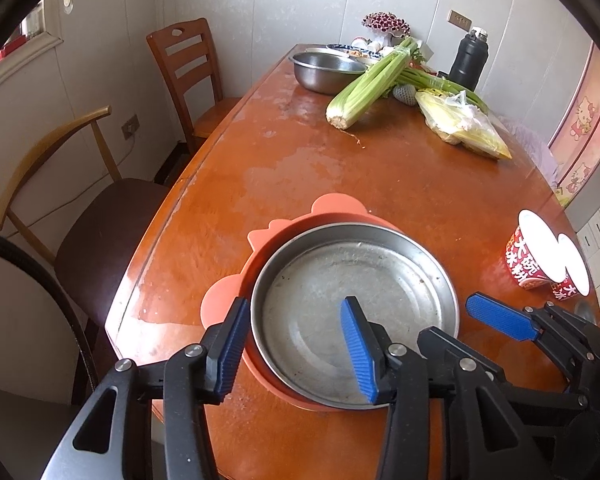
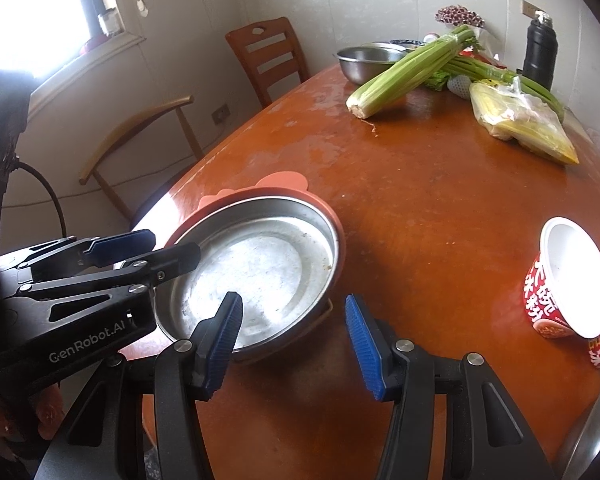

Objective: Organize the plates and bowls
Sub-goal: 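Open the left tool and withdraw it from the pan rim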

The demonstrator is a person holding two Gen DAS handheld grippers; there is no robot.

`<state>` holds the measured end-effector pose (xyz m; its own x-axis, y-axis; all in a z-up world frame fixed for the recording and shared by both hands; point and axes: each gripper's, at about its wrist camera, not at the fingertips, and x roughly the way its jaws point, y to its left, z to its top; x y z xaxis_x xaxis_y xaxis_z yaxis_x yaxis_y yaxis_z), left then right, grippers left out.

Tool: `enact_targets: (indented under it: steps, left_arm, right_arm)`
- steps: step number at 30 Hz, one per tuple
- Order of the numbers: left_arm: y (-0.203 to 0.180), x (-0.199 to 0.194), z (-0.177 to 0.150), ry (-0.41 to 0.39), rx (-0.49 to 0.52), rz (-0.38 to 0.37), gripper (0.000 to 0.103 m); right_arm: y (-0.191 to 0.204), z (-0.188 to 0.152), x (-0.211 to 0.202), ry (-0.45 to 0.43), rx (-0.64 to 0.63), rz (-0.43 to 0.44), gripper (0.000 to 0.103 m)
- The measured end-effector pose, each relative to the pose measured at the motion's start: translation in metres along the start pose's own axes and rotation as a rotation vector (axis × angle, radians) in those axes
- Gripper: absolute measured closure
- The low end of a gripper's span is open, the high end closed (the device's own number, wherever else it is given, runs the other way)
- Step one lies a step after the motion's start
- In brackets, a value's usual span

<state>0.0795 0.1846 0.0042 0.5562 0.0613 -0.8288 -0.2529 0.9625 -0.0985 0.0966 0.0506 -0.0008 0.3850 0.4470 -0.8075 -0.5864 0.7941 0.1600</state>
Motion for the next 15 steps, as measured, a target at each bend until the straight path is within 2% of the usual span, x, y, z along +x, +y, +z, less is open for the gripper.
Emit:
enact_targets:
  steps: [15]
  left_arm:
    - [-0.028, -0.025, 0.005, -0.066, 0.032, -0.021, 0.049]
  right_arm:
    - [-0.032, -0.006, -0.035, -0.07, 0.067, -0.03, 0.047]
